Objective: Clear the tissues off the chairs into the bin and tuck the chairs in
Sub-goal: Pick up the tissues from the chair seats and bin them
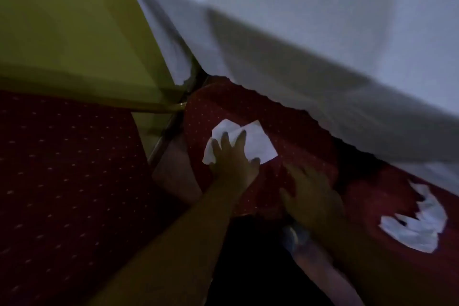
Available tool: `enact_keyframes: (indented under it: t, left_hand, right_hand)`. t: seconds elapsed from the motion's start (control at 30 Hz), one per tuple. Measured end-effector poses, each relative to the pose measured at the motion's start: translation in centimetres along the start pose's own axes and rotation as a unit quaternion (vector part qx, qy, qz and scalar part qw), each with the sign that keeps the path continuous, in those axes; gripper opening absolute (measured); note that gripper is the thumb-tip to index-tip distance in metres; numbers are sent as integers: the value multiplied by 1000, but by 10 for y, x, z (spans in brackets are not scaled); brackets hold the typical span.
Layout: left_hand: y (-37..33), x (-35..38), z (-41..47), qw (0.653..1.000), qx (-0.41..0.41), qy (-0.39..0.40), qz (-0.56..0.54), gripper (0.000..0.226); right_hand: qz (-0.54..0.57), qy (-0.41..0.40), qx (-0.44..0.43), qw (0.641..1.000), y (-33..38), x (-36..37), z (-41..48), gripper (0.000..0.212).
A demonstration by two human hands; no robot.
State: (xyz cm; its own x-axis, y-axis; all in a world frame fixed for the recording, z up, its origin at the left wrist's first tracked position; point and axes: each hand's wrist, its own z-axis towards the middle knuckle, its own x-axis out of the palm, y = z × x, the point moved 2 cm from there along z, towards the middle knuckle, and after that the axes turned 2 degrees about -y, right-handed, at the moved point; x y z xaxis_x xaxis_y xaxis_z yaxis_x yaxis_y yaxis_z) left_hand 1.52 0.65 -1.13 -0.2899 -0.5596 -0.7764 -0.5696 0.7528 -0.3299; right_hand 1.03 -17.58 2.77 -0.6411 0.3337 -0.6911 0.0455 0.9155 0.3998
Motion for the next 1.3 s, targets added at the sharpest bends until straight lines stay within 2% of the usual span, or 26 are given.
enact_keyframes:
  t: [0.1,0.2,0.23,0.3,0.37,0.5,0.6,0.67,0.77,0.9,0.97,1.07,1.1,1.17,1.2,1.3]
  left_hand:
    - [18,20,36,997,-57,31,49,101]
    - [33,32,50,996,-59,14,63,104]
    - [34,33,49,997,-42,-14,67,98]
    - [29,30,46,995,31,-77,57,69]
    - [18,26,39,993,89,-76,32,45]
    - [-24,27,9,988,151,-34,12,40]
    - [-66,40,-17,976,214,-9,25,35]
    - [-89,52,-34,970,239,7,36,31]
    - [-112,73,-54,964,258,32,54,28]
    - [-122,99,-68,955,289,49,54,28]
    - [-119,106,-74,950,303,47,60,28]
    - [-114,111,-80,939,324,49,99,23]
    - [-113,111,-83,933,336,50,114,19]
    - [-116,107,-90,933,333,59,123,14]
    - [-118,103,-95,940,312,65,121,16]
    - [-130,85,-122,947,295,76,102,19]
  right_hand:
    - [-1,2,-14,1000,-4,22,33,68]
    - [13,3,-5,1000,-15,40,54,71]
    - [16,4,-2,1000,-21,44,56,71]
    - [12,1,-1,1000,-31,45,55,71]
    - [15,-20,8,1000,-43,40,45,70]
    - [31,-106,66,992,-89,13,9,68]
    - [3,-186,147,971,-144,-17,-26,68]
    - [-1,-207,218,954,-187,-30,-49,76]
    - [30,-163,274,947,-245,-32,-69,92]
    - [57,-91,229,968,-284,-21,-63,112]
    - [61,-98,198,973,-289,-14,-58,96]
    - [107,-146,178,967,-289,-9,-65,34]
    - [129,-129,198,963,-284,-10,-71,24]
    - [172,-98,246,949,-274,-11,-93,29]
    - [202,-109,263,937,-267,-13,-107,28]
    - [314,-154,278,895,-241,-25,-165,9]
